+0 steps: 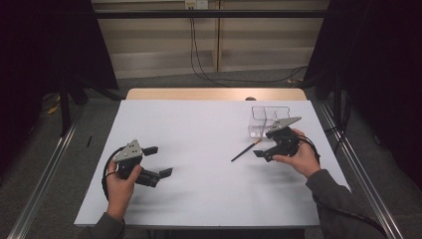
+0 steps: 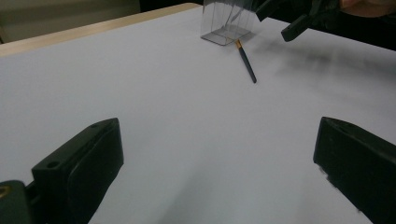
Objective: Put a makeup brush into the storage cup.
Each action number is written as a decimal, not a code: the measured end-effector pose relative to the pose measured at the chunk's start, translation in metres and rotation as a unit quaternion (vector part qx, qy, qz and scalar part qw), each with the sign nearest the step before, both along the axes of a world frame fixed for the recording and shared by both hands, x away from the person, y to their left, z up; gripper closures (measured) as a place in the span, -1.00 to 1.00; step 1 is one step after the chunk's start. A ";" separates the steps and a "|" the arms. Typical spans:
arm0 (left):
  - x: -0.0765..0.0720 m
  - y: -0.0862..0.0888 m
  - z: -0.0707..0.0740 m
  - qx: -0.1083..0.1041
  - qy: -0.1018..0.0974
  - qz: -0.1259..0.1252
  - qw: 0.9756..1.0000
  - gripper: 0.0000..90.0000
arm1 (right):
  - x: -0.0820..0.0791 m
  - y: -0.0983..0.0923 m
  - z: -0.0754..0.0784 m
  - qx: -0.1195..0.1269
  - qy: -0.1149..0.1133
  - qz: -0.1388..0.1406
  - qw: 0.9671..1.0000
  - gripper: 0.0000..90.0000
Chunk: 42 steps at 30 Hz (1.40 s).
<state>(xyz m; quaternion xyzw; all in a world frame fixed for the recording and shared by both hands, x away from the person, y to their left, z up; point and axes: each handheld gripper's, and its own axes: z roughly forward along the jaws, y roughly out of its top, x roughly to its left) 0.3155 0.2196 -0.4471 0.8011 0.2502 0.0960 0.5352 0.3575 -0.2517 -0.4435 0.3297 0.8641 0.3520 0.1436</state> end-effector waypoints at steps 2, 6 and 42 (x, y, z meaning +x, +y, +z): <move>0.000 0.000 0.000 0.000 0.001 0.001 1.000 -0.97 | 0.001 0.001 0.001 -0.006 0.006 0.006 1.000 -0.70; 0.000 0.000 0.000 0.000 0.000 0.000 1.000 -0.97 | 0.003 0.003 0.003 -0.029 0.005 0.014 0.999 -0.62; 0.000 0.004 -0.002 -0.006 0.002 0.001 1.000 -0.97 | 0.026 0.031 0.006 -0.126 0.018 0.094 0.987 -0.44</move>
